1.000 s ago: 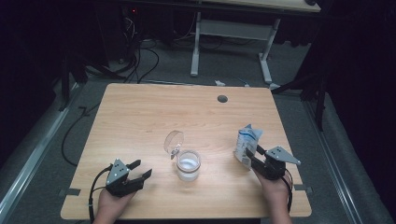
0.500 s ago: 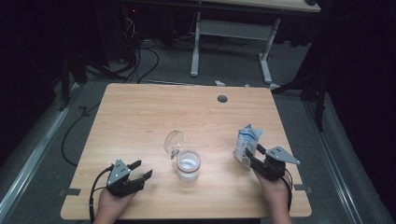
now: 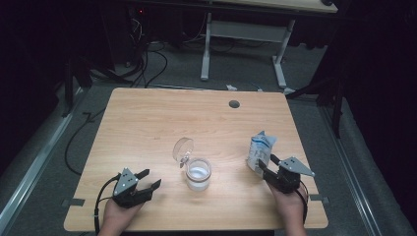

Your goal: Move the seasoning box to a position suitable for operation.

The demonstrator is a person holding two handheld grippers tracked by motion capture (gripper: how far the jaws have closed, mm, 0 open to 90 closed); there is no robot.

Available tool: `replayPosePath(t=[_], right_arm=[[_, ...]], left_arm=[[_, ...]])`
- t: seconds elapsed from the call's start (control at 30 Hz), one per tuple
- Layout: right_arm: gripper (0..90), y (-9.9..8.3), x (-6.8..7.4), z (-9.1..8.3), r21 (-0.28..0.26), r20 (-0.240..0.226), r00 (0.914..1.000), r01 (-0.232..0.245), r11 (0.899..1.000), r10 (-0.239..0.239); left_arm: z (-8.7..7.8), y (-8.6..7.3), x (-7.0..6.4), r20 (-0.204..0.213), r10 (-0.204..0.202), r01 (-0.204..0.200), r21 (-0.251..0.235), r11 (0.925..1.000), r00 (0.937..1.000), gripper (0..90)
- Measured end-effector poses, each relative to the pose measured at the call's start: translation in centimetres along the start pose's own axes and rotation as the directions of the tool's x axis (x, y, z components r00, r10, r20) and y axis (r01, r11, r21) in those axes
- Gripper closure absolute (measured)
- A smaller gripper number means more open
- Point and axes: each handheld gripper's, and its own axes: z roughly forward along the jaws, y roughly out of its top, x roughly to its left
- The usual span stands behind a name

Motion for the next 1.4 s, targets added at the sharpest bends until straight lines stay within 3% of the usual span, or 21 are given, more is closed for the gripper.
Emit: replayPosePath(t=[0.57, 0.73, 1.4], right_arm=[[48.6, -1.6, -0.3, -1.3, 0.021, 0.020, 0.9996, -0.022, 1.000, 0.021], [48.6, -2.1, -0.1, -1.4, 0.028, 0.025, 0.9997, 0.003, 1.000, -0.003], [54.6, -2.5, 1.1, -2.0, 0.029, 0.039, 0.9991, 0.015, 0.999, -0.016]], left_arm=[[0.0, 0.0, 0.0, -0.002, 0.002, -0.002, -0.005, 1.0000, 1.0000, 39.8], [0.0, 0.0, -0.1, 0.005, 0.005, -0.005, -0.003, 1.0000, 1.0000, 40.0], [0.0, 0.0, -0.1, 0.004, 0.012, -0.012, -0.003, 0.9999, 0.9999, 40.9]])
